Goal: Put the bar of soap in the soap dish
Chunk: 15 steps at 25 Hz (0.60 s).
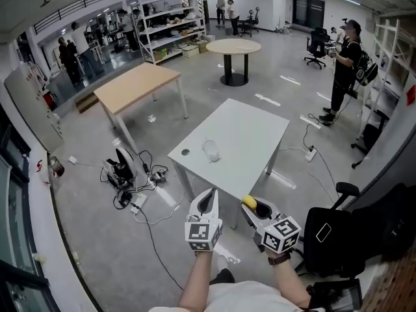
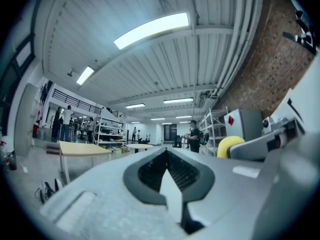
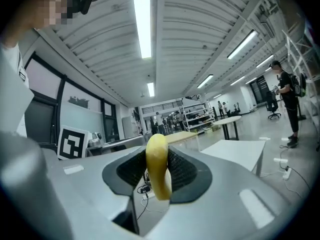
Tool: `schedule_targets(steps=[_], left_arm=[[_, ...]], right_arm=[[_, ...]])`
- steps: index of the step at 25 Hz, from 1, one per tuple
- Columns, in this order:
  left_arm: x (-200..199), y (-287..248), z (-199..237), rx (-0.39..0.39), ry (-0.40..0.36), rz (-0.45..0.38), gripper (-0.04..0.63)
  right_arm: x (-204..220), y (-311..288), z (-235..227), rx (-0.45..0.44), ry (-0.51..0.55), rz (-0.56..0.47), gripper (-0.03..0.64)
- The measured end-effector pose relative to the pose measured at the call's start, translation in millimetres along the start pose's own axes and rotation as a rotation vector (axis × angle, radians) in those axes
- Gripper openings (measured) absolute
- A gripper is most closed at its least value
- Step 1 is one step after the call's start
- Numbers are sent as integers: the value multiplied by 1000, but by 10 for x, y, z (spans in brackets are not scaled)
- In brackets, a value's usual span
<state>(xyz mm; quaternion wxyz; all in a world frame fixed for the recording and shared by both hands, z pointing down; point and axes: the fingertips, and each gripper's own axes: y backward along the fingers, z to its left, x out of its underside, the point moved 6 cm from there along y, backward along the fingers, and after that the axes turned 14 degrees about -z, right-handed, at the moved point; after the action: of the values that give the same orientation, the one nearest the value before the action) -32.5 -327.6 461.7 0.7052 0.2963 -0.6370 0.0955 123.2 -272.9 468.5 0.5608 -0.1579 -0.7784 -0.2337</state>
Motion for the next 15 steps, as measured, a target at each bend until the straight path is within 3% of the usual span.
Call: schedule_targets(steps=[6, 15], left_arm=[[131, -507, 735, -30, -1, -16, 0], [510, -904, 1197, -31, 17, 46, 0]], right_arm=[[50, -902, -228, -72, 13, 20, 127], [382, -1679, -533, -108, -30, 91, 127]])
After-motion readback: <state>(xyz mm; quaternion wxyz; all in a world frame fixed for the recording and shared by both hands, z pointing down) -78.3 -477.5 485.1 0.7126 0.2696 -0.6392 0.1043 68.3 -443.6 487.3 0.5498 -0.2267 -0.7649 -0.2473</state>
